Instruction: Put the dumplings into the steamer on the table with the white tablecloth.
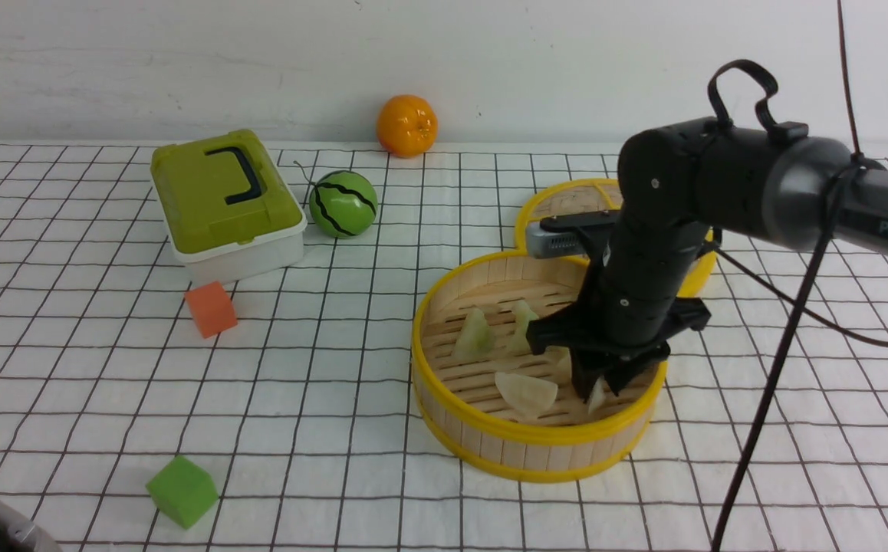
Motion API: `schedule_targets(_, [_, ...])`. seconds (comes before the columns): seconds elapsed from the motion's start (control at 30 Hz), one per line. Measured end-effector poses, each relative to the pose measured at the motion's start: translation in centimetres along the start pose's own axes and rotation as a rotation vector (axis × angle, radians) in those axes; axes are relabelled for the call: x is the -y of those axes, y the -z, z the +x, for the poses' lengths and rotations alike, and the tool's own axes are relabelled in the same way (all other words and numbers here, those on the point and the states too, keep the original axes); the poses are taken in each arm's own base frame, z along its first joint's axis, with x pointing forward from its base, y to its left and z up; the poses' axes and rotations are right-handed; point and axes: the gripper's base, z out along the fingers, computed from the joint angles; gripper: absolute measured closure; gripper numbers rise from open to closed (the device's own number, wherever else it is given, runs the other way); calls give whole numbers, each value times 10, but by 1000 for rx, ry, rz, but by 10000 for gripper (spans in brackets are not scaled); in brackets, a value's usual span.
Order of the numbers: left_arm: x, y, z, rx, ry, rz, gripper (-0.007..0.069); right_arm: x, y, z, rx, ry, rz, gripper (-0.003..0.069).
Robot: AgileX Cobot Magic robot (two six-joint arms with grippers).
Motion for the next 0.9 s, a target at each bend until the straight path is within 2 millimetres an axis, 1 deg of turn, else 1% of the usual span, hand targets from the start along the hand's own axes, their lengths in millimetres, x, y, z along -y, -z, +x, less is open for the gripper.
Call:
schedule_targets(0.07, [0,0,0,0,0,0,533,0,5,2,-14,1,-2,275])
schedule_targets(0.1, [0,0,0,1,0,0,533,-1,11,4,-14,7,-6,251])
schedule_targets(0.17, [0,0,0,3,-2,-2,533,-2,29,9,-11,37,-17,207])
schedule_targets(0.23, [0,0,0,4,-2,-2,533,-4,57,17,10,92,-34,195])
schedule_targets(0.27, [0,0,0,3,-2,-2,533,-4,60,18,13,98,-34,195])
schedule_targets(0.3, [0,0,0,3,-2,-2,533,-5,73,22,31,123,-41,197])
schedule_targets(0.33, [0,0,0,3,-2,-2,531,-6,98,33,77,165,-52,208])
schedule_targets(0.37, [0,0,0,3,-2,-2,531,-6,115,43,115,188,-61,225])
schedule_targets(0.43, [0,0,0,3,-2,-2,531,-5,133,60,168,200,-75,265])
schedule_targets(0.47, [0,0,0,3,-2,-2,531,-3,147,71,230,206,-86,291])
schedule_targets(0.5, [0,0,0,4,-2,-2,531,-1,152,80,258,207,-89,322])
schedule_targets(0.53, [0,0,-1,7,-2,-1,529,2,164,92,328,212,-98,363])
schedule_targets(0.57, [0,0,-1,11,-2,0,529,5,166,102,361,212,-102,391])
schedule_targets(0.6, [0,0,-2,17,0,3,528,7,176,114,435,218,-111,436])
schedule_targets(0.63, [0,0,-2,18,2,5,528,8,178,118,457,220,-113,451])
schedule_targets(0.67, [1,0,-2,22,4,8,528,11,181,127,500,223,-118,473])
schedule_targets(0.7, [2,0,-4,39,10,17,528,16,185,146,582,239,-123,538])
schedule_targets(0.73, [2,0,-5,55,17,27,528,19,186,155,633,250,-125,573])
schedule_targets(0.83, [4,3,-10,137,22,49,528,27,189,180,771,256,-138,652])
schedule_targets(0.9, [5,7,-15,218,19,64,528,32,189,198,851,251,-149,678])
